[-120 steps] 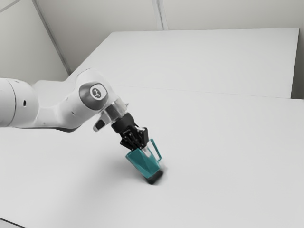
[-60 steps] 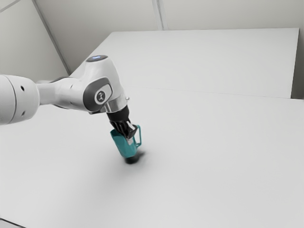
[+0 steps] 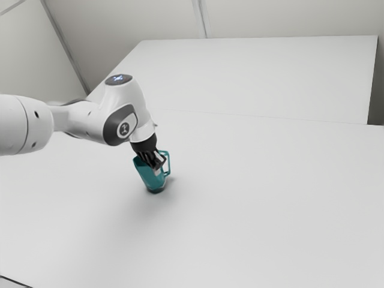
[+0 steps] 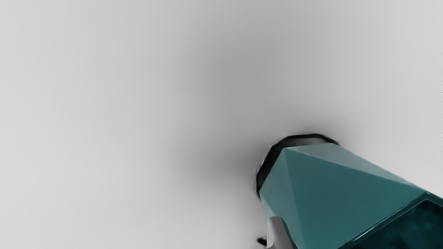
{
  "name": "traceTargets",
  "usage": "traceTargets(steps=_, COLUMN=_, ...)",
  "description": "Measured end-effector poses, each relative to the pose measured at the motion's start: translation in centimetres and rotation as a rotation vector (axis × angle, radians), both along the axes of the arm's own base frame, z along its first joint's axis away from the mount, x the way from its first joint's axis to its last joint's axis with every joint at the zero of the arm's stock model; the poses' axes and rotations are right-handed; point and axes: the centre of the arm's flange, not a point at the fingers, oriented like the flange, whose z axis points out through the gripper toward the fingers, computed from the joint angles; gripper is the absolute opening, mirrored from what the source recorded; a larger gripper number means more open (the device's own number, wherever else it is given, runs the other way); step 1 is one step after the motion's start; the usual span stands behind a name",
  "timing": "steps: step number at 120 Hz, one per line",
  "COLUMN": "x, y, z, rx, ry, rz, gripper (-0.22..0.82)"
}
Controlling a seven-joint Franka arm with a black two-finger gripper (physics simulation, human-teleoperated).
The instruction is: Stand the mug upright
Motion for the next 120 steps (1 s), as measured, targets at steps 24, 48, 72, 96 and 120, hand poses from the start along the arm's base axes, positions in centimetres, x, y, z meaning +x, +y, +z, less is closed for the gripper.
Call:
traceTargets(steps=24, x=0.2, y=0.2, z=-0.9, rx=-0.002, ry=-0.01, rz=0.004, gripper=-0.18)
traceTargets(steps=48, x=0.2, y=0.2, z=-1.2, rx=-0.006, ry=-0.018, rz=0.006, gripper=-0.02)
traceTargets(steps=72, x=0.1, y=0.2, z=-0.1, rx=-0.006, ry=-0.031, rz=0.005, gripper=0.35)
traceTargets(steps=96, x=-0.3, y=0.1, z=1.9, rx=-0.003, ry=-0.043, rz=0.0, gripper=0.51)
traceTargets(steps=120, x=-1.2, y=-0.5, z=4.9, rx=-0.003, ry=-0.059, rz=-0.012, gripper=0.57)
